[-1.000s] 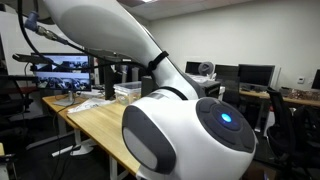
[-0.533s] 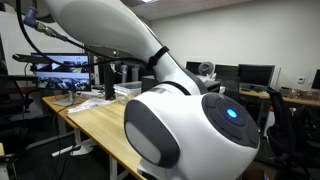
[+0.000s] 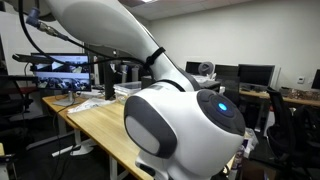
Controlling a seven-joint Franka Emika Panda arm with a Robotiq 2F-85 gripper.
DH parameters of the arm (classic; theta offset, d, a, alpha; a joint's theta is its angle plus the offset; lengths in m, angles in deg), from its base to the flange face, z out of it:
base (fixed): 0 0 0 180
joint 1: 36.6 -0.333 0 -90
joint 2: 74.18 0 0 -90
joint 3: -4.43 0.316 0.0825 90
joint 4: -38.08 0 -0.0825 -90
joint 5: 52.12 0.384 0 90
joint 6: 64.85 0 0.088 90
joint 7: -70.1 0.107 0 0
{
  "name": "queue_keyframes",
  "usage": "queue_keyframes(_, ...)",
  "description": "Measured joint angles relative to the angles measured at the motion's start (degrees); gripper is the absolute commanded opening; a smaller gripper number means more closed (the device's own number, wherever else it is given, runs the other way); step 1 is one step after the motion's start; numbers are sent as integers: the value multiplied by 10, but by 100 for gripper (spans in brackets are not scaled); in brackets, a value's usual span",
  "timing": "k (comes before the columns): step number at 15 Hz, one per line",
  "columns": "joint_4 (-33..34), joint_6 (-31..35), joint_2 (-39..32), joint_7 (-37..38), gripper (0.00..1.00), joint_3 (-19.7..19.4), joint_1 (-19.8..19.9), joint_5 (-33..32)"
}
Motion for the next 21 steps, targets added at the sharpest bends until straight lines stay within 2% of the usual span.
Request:
queue_keyframes(6,-12,0,2,0,1,1,-20,-20)
queue_keyframes(14,-10,1,-12,3,1,2,-26,-27)
queue_keyframes(21,3,-13,-22,39,1,0,-23,-27)
